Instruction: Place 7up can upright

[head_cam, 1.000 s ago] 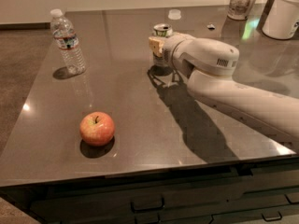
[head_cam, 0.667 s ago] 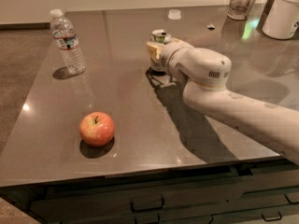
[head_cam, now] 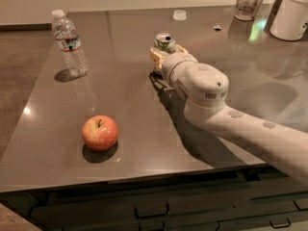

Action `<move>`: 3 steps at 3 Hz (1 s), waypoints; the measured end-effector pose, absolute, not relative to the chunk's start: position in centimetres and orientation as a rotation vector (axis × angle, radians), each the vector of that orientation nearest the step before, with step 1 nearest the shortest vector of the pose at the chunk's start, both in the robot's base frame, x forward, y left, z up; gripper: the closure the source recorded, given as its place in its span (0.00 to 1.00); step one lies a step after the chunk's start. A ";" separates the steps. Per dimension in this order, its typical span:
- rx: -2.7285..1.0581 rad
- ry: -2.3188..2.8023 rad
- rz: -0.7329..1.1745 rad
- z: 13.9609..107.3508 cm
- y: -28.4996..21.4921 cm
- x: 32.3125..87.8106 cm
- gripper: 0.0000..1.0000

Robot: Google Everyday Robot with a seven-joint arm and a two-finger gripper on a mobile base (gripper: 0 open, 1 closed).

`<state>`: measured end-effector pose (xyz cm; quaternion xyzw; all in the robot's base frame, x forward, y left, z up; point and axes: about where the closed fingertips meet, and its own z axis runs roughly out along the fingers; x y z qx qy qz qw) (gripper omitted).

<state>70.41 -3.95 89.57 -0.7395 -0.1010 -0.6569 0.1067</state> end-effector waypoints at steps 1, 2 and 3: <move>-2.170 -0.291 -1.943 89.3 -3.9 70.3 0.15; -2.170 -0.291 -1.942 89.4 -3.9 70.3 0.00; -2.170 -0.291 -1.942 89.4 -3.9 70.3 0.00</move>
Offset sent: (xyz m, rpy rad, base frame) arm -0.0008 0.0000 -0.0026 0.0052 -0.0082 -0.0035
